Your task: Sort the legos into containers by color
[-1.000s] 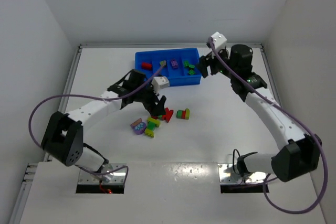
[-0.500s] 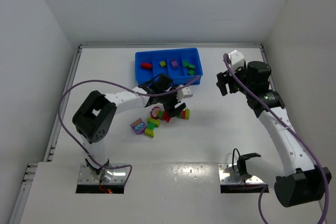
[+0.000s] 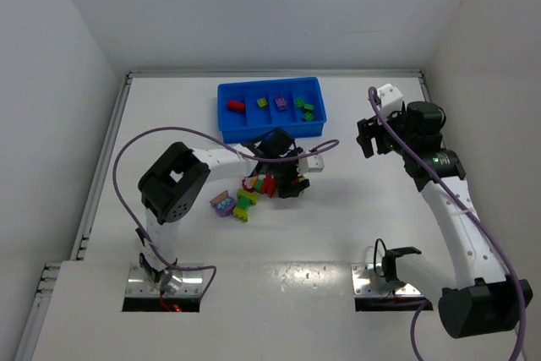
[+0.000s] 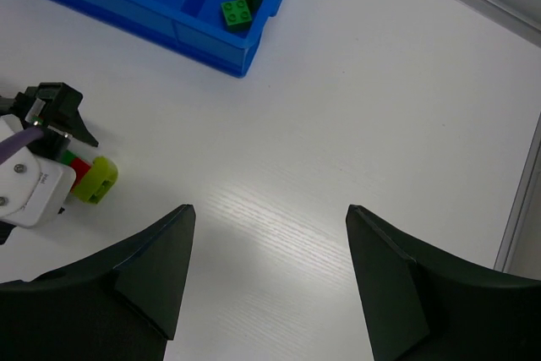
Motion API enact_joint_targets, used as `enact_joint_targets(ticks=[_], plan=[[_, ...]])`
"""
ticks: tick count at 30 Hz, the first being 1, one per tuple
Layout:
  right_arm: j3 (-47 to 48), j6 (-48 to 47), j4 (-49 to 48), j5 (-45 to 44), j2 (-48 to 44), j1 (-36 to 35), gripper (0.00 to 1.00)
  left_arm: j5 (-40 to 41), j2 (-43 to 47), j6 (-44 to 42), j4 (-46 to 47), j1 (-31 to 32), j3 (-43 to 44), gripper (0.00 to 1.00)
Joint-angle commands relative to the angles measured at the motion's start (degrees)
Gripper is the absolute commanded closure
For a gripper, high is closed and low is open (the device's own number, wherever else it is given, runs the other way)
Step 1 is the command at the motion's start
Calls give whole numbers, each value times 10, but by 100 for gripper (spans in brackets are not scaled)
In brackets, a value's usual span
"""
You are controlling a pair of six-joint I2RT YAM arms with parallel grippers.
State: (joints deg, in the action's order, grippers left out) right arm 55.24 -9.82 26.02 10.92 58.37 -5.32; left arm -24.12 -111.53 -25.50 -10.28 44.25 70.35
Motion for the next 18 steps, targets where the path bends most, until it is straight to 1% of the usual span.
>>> enact_joint_targets(ticks=[1, 3, 6, 7, 8, 9, 10, 11, 12, 13, 14, 15, 16, 17, 18], plan=[[5, 6, -3, 11, -12, 4, 28, 6, 0, -17, 4, 4, 15, 21], [5, 6, -8, 16, -6, 4, 28, 13, -5, -17, 4, 4, 15, 24], [0, 6, -13, 22, 1, 4, 30, 26, -11, -17, 4, 4, 15, 36], [0, 6, -18, 27, 6, 4, 33, 31, -11, -11, 4, 4, 15, 47], [0, 6, -19, 36, 6, 4, 39, 36, -11, -4, 4, 4, 15, 59], [0, 12, -19, 36, 14, 4, 39, 36, -5, -4, 4, 4, 9, 59], [0, 22, -25, 55, 14, 4, 42, 36, 2, 2, 11, 4, 9, 64], [0, 47, -25, 70, 31, 4, 45, 36, 11, 11, 11, 4, 4, 74], [0, 64, -25, 90, 39, 4, 45, 29, 23, 16, 17, 4, -5, 80], [0, 82, -30, 136, 49, 9, 45, 28, 36, 23, 25, 4, -10, 84], [-8, 134, -40, 159, 59, 9, 45, 28, 65, 40, 25, -1, -16, 87], [-15, 165, -68, 208, 77, 9, 45, 22, 82, 51, 31, -1, -27, 88], [-33, 195, -85, 237, 86, 9, 45, 21, 100, 64, 38, -7, -32, 88], [-43, 225, -104, 268, 95, 9, 40, 21, 138, 92, 38, -7, -38, 88], [-51, 281, -126, 301, 104, 14, 39, 21, 159, 106, 45, -13, -49, 88]])
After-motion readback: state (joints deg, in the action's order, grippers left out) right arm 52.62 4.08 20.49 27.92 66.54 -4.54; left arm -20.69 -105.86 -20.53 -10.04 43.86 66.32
